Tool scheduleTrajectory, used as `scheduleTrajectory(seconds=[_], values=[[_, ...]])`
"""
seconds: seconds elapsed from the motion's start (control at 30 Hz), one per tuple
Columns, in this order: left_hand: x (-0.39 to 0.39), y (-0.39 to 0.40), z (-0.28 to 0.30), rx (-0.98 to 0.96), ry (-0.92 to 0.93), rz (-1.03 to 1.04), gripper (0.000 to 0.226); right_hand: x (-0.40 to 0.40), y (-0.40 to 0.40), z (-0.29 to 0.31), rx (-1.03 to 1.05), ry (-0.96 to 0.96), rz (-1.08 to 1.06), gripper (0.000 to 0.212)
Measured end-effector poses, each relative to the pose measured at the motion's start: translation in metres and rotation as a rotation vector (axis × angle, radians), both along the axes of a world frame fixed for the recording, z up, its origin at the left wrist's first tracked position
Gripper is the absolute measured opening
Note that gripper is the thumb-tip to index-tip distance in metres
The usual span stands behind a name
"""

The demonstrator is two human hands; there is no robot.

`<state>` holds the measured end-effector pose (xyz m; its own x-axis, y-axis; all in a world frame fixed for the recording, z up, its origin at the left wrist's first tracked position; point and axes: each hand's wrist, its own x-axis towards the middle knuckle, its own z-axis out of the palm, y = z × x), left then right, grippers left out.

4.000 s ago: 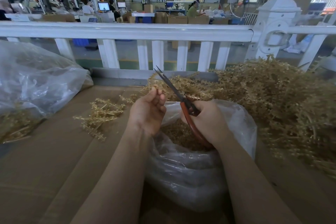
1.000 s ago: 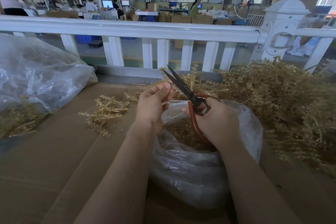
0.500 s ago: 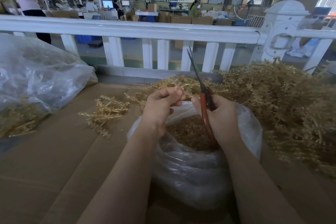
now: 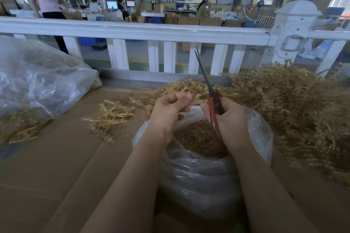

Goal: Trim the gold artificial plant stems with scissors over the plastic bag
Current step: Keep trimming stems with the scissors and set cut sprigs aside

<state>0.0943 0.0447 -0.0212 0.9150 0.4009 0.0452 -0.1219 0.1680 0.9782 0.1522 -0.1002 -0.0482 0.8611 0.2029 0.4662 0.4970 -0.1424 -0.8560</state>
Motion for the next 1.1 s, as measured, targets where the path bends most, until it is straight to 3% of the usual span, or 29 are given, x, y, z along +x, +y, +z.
scheduleTrajectory(seconds=[0.1, 0.27, 0.57, 0.7, 1.1], values=[[0.0, 0.0, -0.001, 0.033, -0.025, 0.038, 0.017, -0.002, 0.001, 0.002, -0.035, 0.01, -0.024, 0.017], [-0.001, 0.004, 0.001, 0.076, -0.082, 0.102, 0.036, -0.007, -0.003, 0.005, -0.3, -0.064, -0.15, 0.043], [-0.002, 0.011, -0.001, 0.105, -0.156, 0.076, 0.02, -0.008, -0.003, 0.003, -0.579, -0.231, -0.243, 0.06], [-0.002, 0.014, -0.004, 0.12, -0.154, 0.059, 0.037, -0.005, -0.003, 0.002, -0.62, -0.273, -0.259, 0.058], [-0.003, 0.017, -0.005, 0.098, -0.154, 0.021, 0.03, -0.007, -0.004, 0.003, -0.642, -0.339, -0.302, 0.06]])
